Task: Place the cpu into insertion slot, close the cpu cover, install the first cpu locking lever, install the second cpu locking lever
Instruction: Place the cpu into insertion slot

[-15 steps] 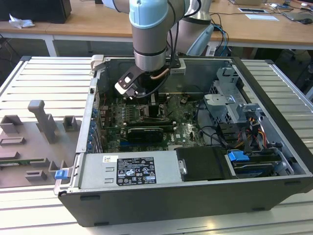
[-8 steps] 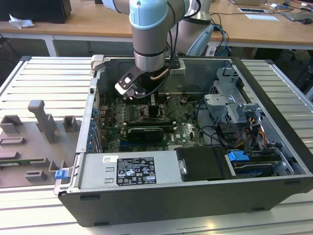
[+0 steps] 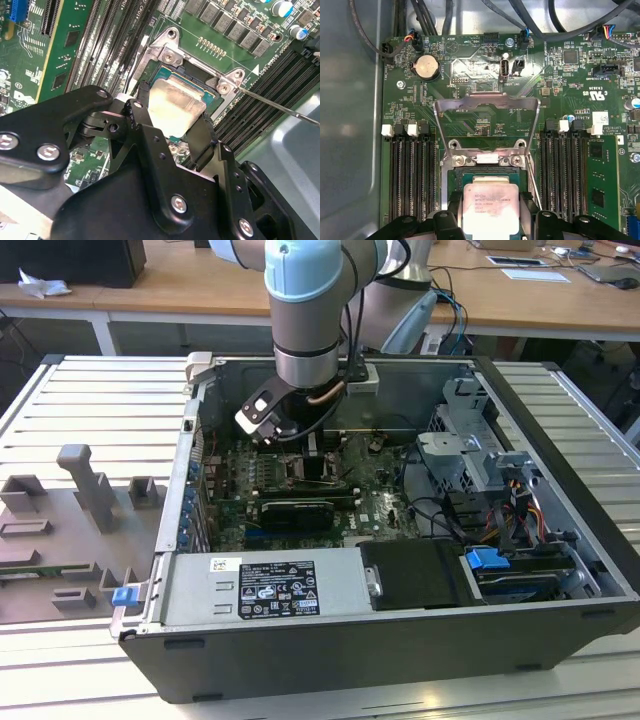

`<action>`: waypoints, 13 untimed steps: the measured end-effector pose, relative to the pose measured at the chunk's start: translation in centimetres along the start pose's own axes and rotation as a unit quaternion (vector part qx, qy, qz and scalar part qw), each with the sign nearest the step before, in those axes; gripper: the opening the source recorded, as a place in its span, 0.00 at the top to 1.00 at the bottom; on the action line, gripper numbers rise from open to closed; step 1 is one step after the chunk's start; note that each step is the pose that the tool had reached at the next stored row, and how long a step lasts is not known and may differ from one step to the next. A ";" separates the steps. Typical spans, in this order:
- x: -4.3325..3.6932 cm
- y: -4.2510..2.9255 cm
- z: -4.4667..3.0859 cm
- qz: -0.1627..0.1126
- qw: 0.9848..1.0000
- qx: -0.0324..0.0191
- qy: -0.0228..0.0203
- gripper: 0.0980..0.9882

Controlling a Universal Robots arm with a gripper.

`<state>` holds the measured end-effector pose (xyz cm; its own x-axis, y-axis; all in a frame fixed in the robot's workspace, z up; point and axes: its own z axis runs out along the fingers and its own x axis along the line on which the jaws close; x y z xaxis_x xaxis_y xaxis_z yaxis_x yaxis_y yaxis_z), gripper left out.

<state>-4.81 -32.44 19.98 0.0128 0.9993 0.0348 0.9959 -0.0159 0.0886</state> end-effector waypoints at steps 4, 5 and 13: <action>0.01 0.04 0.04 0.000 1.000 0.000 0.000 0.49; 0.01 0.11 0.07 0.000 1.000 0.000 0.000 0.42; 0.18 0.43 0.13 0.000 1.000 0.000 0.000 0.43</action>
<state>-4.37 -32.26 19.89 0.0130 0.9993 0.0345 0.9959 -0.0160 0.0885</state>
